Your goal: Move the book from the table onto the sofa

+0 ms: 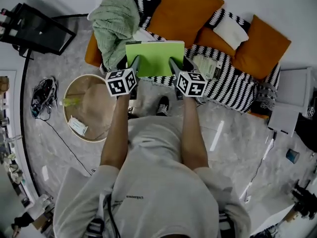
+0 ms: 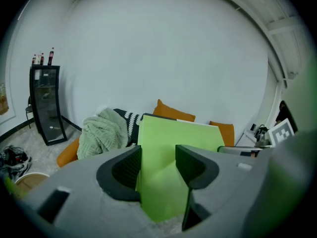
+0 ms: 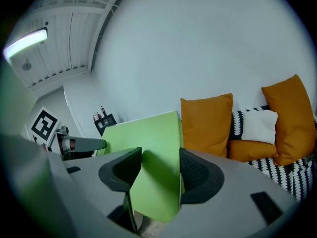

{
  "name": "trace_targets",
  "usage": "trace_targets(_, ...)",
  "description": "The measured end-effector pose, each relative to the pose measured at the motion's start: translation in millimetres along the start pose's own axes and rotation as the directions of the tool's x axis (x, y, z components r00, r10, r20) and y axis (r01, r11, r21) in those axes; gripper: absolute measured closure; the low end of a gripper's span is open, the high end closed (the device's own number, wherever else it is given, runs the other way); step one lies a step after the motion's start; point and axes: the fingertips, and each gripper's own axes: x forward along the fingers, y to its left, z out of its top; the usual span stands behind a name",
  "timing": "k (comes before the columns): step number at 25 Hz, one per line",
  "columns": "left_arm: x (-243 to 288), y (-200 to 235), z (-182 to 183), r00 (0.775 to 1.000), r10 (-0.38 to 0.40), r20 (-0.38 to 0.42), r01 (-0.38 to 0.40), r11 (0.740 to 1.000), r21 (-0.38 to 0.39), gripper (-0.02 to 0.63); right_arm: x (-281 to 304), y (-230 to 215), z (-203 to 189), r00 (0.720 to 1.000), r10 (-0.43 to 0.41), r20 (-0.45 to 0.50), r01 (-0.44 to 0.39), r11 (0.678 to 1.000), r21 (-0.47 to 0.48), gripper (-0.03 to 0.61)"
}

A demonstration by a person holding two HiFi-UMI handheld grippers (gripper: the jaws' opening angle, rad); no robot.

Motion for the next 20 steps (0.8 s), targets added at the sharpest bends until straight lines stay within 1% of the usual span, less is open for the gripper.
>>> trace_targets(4,18.7,-28.6,3.1,0.999,-0.04,-0.017,0.041,0.998,0.037,0.39,-15.4,-27.9,1.8,0.999,-0.042,0.023,0.041,0.999,0.032,0.357)
trace_targets(7,29.9,-51.3,-1.7,0.996,-0.075,-0.038,0.077,0.996,0.055,0.39,-31.1,-48.4,-2.2,0.997,-0.08,0.024,0.079,0.996,0.051,0.357)
trace_targets(14,52.9,-95.5,3.8,0.985,-0.154,-0.072,0.162,0.979,0.123,0.39,-57.8,-85.1,0.1,0.986,-0.156,0.062,0.149,0.983,0.111,0.357)
trace_targets(17,58.6,-104.4,1.2,0.979,-0.179,-0.093,0.191,0.972,0.137,0.39,-63.3,-93.1,-3.8,0.982,-0.177,0.062,0.168,0.977,0.132,0.357)
trace_targets(20,69.0,-107.8,-5.9,0.973,-0.197,-0.121,0.212,0.968,0.131,0.39,-63.2,-101.4,-9.3,0.979,-0.199,0.047,0.191,0.971,0.145,0.357)
